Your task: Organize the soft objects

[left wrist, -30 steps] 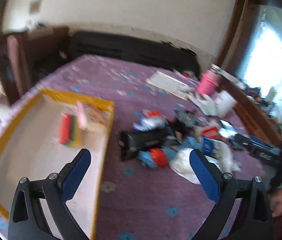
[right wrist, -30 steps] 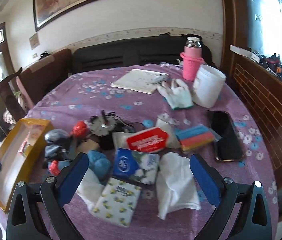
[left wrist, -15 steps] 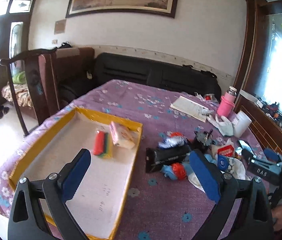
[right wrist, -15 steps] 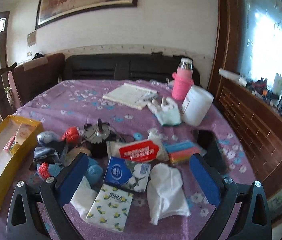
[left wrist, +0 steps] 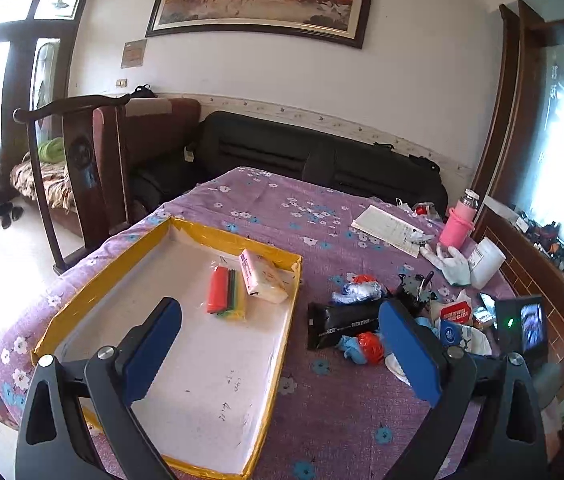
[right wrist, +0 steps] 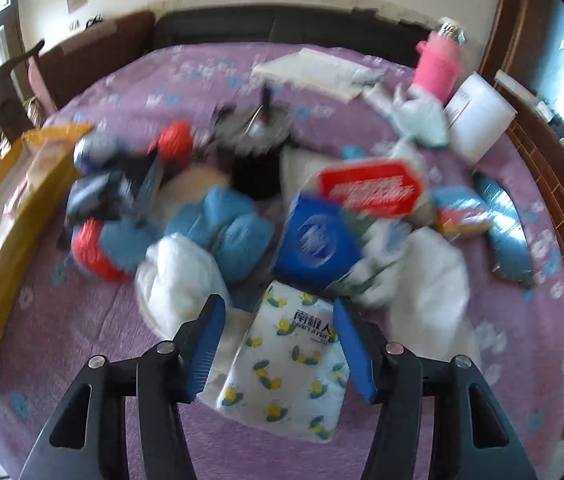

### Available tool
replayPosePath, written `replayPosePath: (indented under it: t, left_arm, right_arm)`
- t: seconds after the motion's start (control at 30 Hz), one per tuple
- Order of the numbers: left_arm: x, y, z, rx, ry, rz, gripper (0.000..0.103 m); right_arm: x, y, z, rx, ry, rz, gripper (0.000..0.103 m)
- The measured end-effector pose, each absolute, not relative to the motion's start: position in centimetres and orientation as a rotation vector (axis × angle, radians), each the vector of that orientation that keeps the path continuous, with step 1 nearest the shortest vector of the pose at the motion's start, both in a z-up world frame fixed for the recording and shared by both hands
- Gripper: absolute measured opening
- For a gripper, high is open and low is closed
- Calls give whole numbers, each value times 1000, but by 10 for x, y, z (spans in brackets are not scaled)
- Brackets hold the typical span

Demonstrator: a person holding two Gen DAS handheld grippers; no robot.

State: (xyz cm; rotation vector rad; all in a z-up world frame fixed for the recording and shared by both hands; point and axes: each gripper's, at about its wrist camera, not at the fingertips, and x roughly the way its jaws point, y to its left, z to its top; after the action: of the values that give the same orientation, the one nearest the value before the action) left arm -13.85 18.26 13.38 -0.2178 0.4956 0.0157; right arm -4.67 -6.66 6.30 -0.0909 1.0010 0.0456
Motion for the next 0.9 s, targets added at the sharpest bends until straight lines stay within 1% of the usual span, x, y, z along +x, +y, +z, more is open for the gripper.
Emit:
replayPosePath:
  t: [0.2,0.3,0.5,0.6,0.73,0.9]
  left_arm:
    - [-138,187,129,-250,515,-3,99]
    - [-140,185,129,-247,514,-11,99]
    - [-151,199,137,-244,484,17,99]
    - [-167,233,148,-285,434,111,99]
    - [-200,289,165,-338,352,302,99]
    - [-274,380,187,-519,243,594,99]
  right_arm:
    - [-82,-40,72,-170,1013,177,63]
    - [-101,-30,81,-130,1020,363,62]
    - [-121,-39,111,-131,885,311,63]
    - [-124,-45,118,-119,857,300,66]
    - [-118,-51,122,-102,832,295,66]
    - [-112,-48,124,-83,810,325,66]
